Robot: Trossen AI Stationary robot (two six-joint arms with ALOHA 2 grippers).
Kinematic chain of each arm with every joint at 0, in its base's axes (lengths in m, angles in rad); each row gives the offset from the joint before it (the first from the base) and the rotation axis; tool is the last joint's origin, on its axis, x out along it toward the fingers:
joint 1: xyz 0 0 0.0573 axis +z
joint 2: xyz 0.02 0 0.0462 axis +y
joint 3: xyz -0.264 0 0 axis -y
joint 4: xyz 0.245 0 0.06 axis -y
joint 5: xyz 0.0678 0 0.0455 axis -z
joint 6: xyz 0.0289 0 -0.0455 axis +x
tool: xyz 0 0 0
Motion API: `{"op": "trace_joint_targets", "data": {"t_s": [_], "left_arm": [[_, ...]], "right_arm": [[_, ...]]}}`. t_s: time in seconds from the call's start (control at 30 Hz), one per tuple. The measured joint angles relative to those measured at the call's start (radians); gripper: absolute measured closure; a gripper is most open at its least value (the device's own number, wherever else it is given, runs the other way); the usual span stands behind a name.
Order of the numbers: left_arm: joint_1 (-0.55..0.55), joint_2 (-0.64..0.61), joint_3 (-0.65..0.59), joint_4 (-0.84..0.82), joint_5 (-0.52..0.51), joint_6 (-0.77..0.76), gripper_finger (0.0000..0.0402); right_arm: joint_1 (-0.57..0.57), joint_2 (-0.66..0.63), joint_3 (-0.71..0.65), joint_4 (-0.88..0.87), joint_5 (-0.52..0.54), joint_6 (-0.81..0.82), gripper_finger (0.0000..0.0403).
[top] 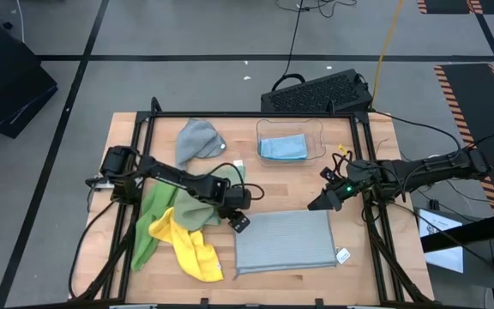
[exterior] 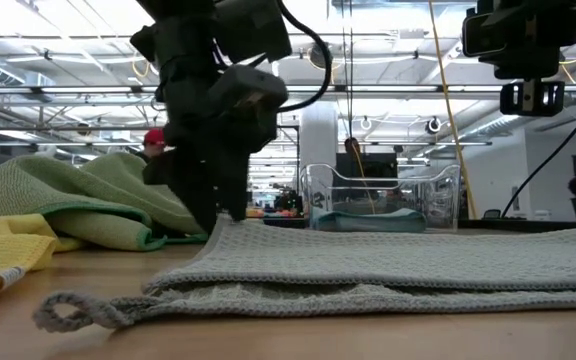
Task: Fold microfiber towels
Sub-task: Fold the light gray towel
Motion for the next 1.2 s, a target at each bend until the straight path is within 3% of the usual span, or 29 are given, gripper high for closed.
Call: {"op": "trace_joint_targets", "data": {"t_s": [0.27, 0.6, 0.87, 1.0, 1.2], "left_arm": [[-0.012, 0.018, 0.001, 0.022, -0.008, 0.051, 0.0261], [-0.038, 0.074, 0.005, 0.093, 0.017, 0.055, 0.0275], [-0.036, 0.059, 0.007, 0.087, 0.037, 0.000, 0.0341], [-0.037, 0.059, 0.008, 0.093, 0.045, -0.024, 0.0317], [-0.016, 0.058, 0.009, 0.094, 0.084, -0.114, 0.0238]], "right_arm": [[0.000, 0.000, 0.000, 0.000, 0.001, -0.006, 0.0298], [0.000, 0.000, 0.000, -0.001, 0.002, -0.022, 0.0298], [0.000, 0.005, 0.000, -0.001, 0.003, -0.033, 0.0298], [0.000, 0.017, 0.000, -0.002, 0.004, -0.051, 0.0298], [0.000, 0.034, 0.000, -0.003, 0.004, -0.056, 0.0298]]}}
